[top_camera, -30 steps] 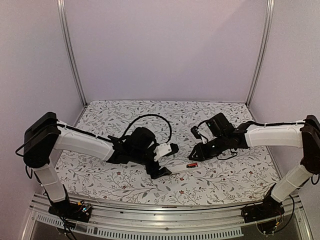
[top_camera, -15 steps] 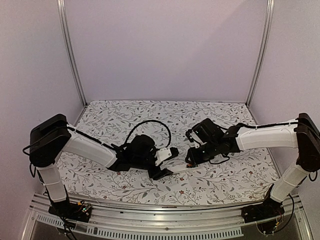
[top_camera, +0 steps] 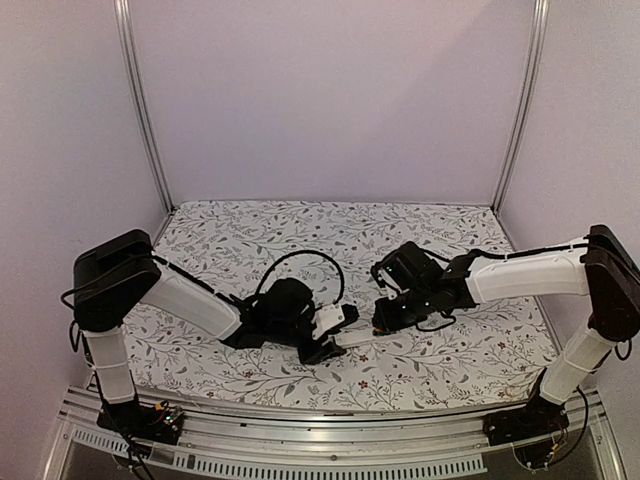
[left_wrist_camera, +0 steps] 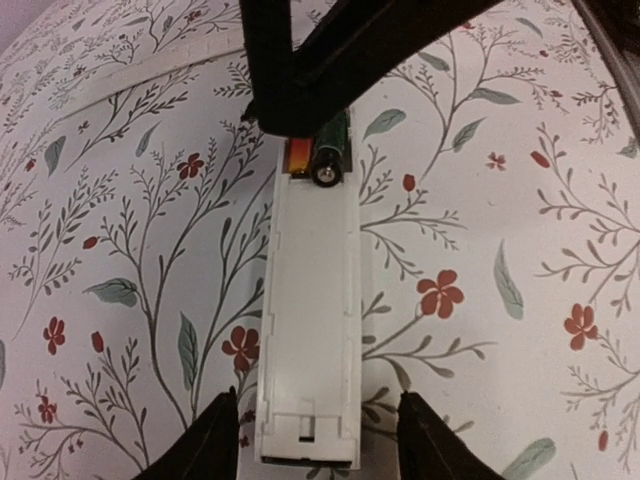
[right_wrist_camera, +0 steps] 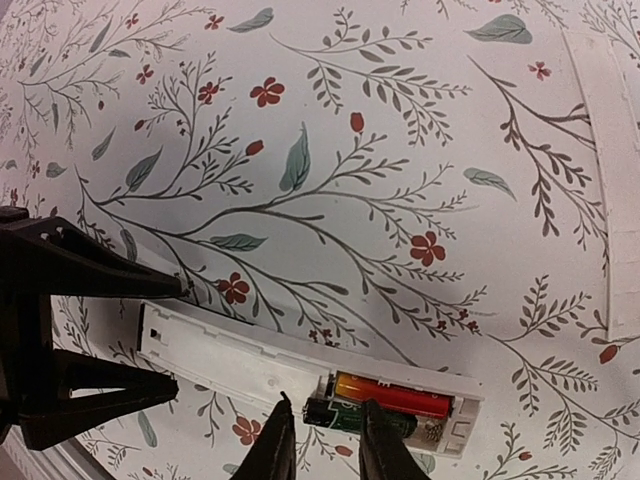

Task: Load the batteries into the remote control
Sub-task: Hold the remote control without the battery cover at the center of the board, then load the battery into the battery compartment.

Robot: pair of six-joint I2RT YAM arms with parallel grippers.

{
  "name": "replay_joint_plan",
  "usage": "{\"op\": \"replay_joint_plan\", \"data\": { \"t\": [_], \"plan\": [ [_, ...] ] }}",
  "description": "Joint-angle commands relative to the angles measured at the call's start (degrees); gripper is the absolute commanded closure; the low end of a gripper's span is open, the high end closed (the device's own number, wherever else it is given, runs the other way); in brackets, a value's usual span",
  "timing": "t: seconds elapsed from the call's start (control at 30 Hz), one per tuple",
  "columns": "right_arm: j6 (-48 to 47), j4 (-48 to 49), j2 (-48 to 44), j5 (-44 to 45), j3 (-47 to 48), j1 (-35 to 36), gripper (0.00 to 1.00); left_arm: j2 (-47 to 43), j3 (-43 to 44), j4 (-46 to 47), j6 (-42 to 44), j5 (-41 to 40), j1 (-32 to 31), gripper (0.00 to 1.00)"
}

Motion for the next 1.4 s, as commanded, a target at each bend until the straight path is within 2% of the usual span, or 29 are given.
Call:
{"op": "replay_joint_plan", "data": {
  "t": [0.0,0.33,0.57,0.87,1.37],
  "plan": [
    [-0.10,1.29,1.28,1.81,-0.76,1.12,0.78,0.68,0.21,2.20,-0.34,1.89,-0.61,0.49],
    [-0.10,1.16,2.17,3.39,-1.04,1.58,0.82,0.74,-0.21,2.58,-0.69,2.38,-0.62,0.74],
    [-0.58,1.22,2.58,3.12,-1.04,2.01,0.82,0.73,-0.34,2.33,-1.10,2.55,-0.59,0.82],
    [-0.53,0.19,1.20,3.53,-1.74,2.61,0.80,1.21,-0.30,1.88,-1.86,2.29,-0.66,0.84],
    [-1.14,-1.79,2.66,6.13,-1.66,3.40,0.84,1.49,0.18,0.69,-1.71,1.76,-0.51,0.84]
  ]
}}
